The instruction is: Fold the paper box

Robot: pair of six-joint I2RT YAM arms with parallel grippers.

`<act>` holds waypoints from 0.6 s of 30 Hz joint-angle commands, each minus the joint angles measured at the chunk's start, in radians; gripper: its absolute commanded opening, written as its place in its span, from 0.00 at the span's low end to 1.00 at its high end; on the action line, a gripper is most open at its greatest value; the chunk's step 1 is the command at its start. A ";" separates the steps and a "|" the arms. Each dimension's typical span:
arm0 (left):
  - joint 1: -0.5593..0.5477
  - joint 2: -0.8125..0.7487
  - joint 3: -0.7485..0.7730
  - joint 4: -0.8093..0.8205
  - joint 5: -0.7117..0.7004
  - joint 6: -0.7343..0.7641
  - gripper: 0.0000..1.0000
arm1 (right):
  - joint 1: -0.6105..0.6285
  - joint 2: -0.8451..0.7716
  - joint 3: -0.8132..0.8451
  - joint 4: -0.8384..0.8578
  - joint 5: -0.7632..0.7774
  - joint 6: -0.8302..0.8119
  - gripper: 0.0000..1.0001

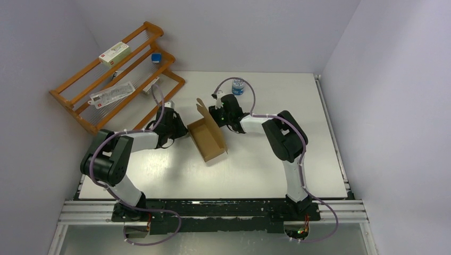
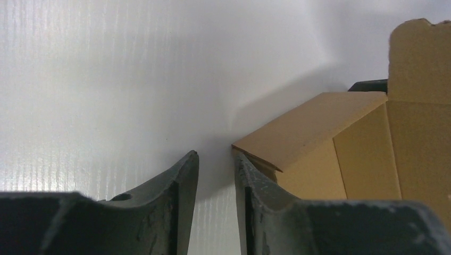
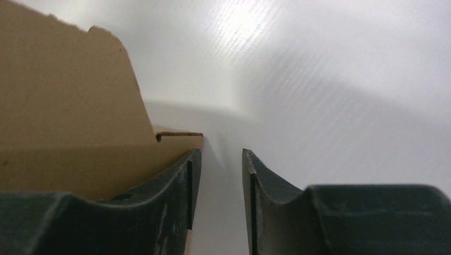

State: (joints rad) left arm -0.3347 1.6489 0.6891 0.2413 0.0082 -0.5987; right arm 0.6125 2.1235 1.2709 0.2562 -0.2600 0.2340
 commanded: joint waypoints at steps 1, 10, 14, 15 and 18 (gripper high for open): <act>-0.025 -0.037 0.001 -0.064 -0.006 -0.009 0.40 | -0.014 -0.051 -0.038 -0.032 0.044 -0.001 0.41; -0.028 -0.170 -0.094 -0.159 -0.032 -0.001 0.49 | -0.046 -0.187 -0.182 -0.130 0.163 -0.024 0.47; -0.066 -0.266 -0.163 -0.216 -0.017 -0.004 0.49 | -0.047 -0.262 -0.277 -0.173 0.195 0.005 0.47; -0.088 -0.288 -0.179 -0.230 -0.017 -0.010 0.49 | -0.047 -0.281 -0.301 -0.184 0.205 0.014 0.48; -0.175 -0.347 -0.218 -0.268 -0.017 -0.042 0.49 | -0.045 -0.341 -0.382 -0.185 0.202 0.045 0.47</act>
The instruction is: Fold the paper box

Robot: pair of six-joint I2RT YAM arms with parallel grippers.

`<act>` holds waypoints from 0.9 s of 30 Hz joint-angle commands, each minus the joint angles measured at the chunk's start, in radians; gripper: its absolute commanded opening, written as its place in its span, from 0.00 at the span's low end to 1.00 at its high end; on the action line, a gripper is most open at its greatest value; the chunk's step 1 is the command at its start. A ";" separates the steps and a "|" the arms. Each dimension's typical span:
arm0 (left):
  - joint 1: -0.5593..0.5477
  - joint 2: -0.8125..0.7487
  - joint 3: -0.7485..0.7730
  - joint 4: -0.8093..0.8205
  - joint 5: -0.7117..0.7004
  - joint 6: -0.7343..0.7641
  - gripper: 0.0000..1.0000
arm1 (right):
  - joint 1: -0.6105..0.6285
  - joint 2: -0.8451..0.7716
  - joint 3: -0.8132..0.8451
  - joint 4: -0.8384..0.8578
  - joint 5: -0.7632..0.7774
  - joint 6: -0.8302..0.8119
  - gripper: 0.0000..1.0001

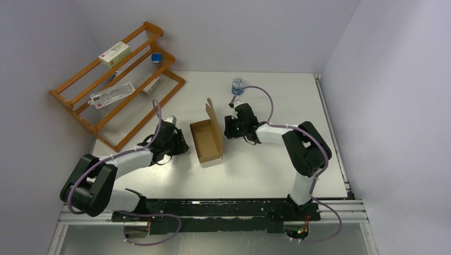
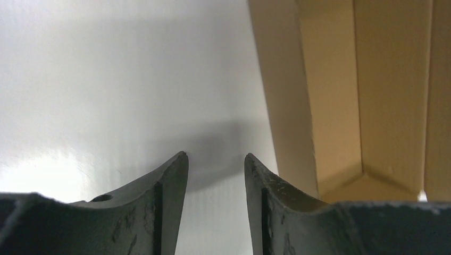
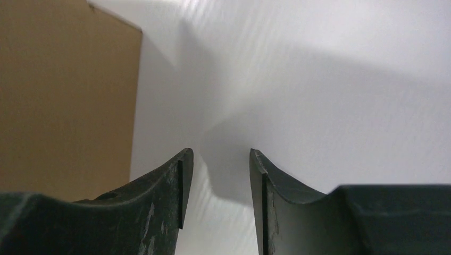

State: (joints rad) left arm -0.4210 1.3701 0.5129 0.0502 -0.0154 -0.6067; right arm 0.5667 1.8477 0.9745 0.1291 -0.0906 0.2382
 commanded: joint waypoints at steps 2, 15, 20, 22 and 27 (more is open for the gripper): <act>-0.131 -0.098 -0.066 -0.086 0.006 -0.064 0.48 | 0.016 -0.107 -0.139 -0.041 0.006 0.057 0.47; -0.268 -0.093 -0.099 -0.058 -0.031 -0.128 0.46 | 0.142 -0.161 -0.242 0.008 0.025 0.120 0.47; -0.285 -0.059 -0.065 -0.058 -0.077 -0.111 0.45 | 0.162 -0.150 -0.234 0.010 0.022 0.121 0.46; -0.296 -0.049 -0.063 -0.018 -0.077 -0.107 0.45 | 0.172 -0.144 -0.228 0.009 0.021 0.117 0.46; -0.325 -0.019 -0.058 0.027 -0.054 -0.125 0.45 | 0.187 -0.130 -0.211 -0.002 0.021 0.121 0.46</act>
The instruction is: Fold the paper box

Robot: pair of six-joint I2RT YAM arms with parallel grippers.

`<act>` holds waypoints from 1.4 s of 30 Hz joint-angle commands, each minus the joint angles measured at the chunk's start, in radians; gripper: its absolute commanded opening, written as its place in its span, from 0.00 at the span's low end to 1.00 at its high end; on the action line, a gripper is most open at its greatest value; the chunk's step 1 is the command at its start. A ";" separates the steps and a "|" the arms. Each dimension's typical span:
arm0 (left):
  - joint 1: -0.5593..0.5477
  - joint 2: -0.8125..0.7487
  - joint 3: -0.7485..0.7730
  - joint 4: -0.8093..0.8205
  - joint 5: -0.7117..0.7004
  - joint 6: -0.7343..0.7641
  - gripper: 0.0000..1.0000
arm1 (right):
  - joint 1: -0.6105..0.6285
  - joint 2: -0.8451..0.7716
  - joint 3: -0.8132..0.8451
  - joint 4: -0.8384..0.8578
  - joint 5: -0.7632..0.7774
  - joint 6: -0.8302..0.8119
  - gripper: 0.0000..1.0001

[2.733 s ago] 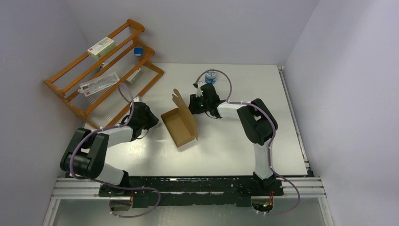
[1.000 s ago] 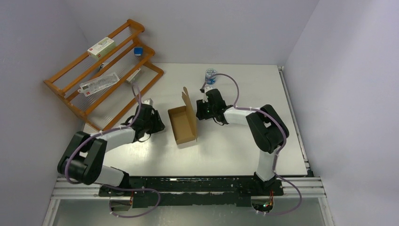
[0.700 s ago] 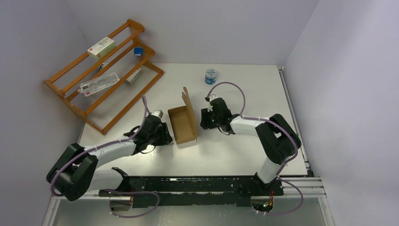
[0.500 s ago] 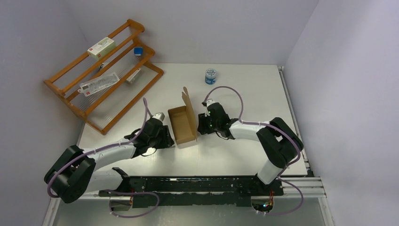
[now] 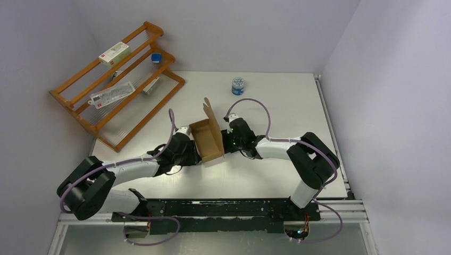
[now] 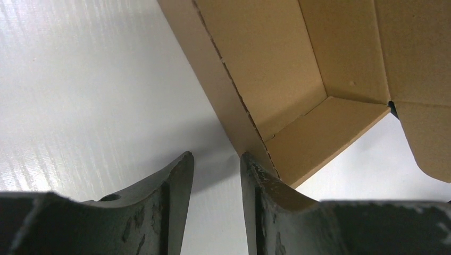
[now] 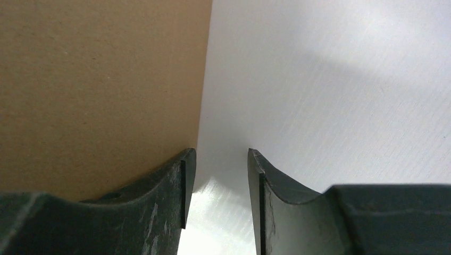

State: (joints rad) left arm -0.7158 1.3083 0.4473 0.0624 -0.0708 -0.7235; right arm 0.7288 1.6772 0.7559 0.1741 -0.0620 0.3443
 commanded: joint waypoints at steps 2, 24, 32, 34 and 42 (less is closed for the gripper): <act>-0.044 0.049 0.013 0.026 0.007 -0.025 0.45 | 0.039 0.033 0.019 -0.062 0.013 0.025 0.46; -0.126 0.164 -0.021 0.296 0.056 -0.131 0.42 | -0.064 0.117 0.211 -0.027 0.121 -0.247 0.48; -0.126 0.198 0.053 0.281 -0.004 -0.067 0.43 | -0.154 0.000 0.263 -0.116 0.215 -0.335 0.52; -0.126 0.189 0.083 0.250 0.000 -0.043 0.44 | -0.155 -0.038 0.275 -0.150 0.221 -0.370 0.54; -0.115 -0.033 0.188 -0.106 -0.123 0.067 0.54 | -0.154 -0.202 0.214 -0.148 0.012 -0.425 0.63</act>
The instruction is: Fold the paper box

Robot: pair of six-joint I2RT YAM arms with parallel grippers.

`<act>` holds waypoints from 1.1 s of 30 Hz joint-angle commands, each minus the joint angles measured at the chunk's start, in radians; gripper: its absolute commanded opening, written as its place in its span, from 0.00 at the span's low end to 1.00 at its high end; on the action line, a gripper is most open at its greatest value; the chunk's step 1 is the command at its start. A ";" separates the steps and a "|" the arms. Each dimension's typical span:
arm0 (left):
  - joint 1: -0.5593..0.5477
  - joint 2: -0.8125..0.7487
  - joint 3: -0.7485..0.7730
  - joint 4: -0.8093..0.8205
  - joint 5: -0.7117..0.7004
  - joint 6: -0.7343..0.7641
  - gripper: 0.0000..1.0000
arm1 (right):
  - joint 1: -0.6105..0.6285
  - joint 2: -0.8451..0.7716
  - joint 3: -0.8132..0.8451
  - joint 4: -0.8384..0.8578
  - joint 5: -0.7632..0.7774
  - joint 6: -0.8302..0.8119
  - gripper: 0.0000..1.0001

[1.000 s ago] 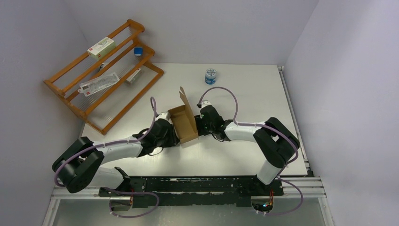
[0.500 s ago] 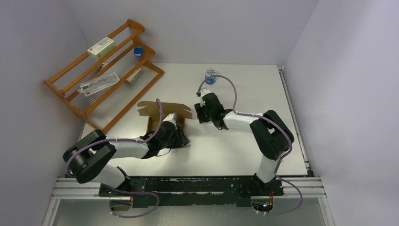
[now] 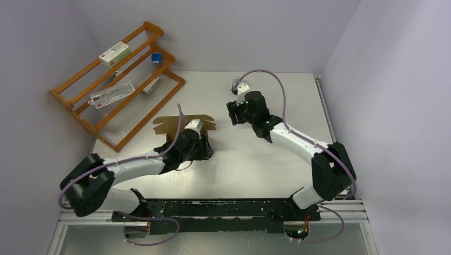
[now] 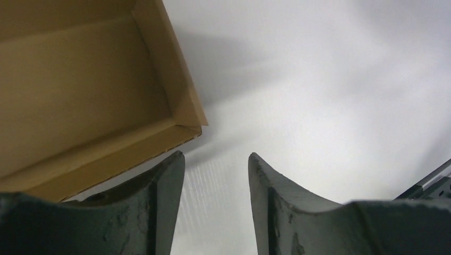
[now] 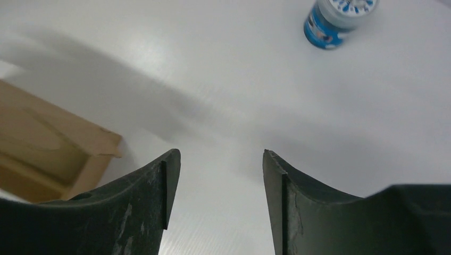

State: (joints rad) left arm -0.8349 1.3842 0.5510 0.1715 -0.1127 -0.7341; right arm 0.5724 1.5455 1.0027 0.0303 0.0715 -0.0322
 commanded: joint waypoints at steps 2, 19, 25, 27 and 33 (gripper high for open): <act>0.012 -0.160 0.120 -0.318 -0.096 0.095 0.56 | 0.002 -0.102 -0.053 0.009 -0.184 -0.061 0.66; 0.489 -0.275 0.481 -0.892 -0.037 0.509 0.79 | 0.078 0.033 0.103 -0.118 -0.448 -0.257 0.69; 0.546 -0.246 0.530 -0.944 -0.073 0.525 0.79 | 0.119 0.103 0.188 -0.173 -0.430 -0.313 0.68; 0.548 -0.247 0.529 -0.946 -0.108 0.525 0.79 | 0.129 0.132 0.220 -0.188 -0.408 -0.330 0.67; 0.552 -0.231 0.549 -0.941 -0.183 0.527 0.79 | 0.134 0.208 0.303 -0.272 -0.416 -0.390 0.51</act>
State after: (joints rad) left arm -0.2913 1.1389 1.0531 -0.7471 -0.2287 -0.2298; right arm 0.7063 1.7157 1.2537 -0.1631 -0.3473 -0.3580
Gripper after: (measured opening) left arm 0.792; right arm 0.561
